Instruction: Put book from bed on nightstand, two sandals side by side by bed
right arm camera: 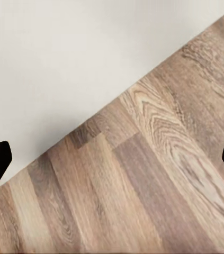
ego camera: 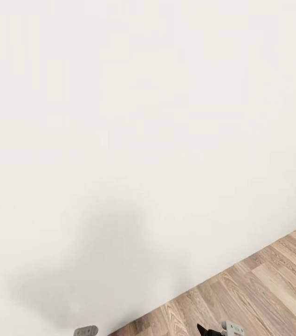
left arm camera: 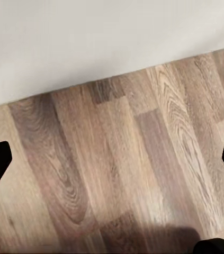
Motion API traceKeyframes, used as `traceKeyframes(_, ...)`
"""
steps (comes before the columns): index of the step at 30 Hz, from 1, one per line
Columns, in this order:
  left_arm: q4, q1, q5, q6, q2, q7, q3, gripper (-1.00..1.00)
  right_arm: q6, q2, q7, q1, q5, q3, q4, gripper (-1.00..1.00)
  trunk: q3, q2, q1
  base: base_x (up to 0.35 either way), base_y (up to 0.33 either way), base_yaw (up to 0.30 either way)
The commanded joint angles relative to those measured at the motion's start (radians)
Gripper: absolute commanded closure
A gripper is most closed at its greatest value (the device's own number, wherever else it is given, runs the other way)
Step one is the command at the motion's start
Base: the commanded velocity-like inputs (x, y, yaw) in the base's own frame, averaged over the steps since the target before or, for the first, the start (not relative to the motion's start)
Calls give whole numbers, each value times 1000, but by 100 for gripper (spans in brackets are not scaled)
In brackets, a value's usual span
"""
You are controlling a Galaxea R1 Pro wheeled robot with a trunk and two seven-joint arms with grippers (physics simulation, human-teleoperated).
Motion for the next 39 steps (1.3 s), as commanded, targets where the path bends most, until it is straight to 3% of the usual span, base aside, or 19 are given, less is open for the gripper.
traceKeyframes(1, 1, 0, -4, -4, 0, -3, 5, -100, -5, 1, 7, -2, -9, 8, 5, -100, -1, 0, 1, 321, 0, -280)
traceKeyframes(39, 2, 0, -6, -4, 0, -3, 5, -100, -5, 1, 7, -1, -9, 8, 5, -100, -1, 0, 1, 20, 0, -282)
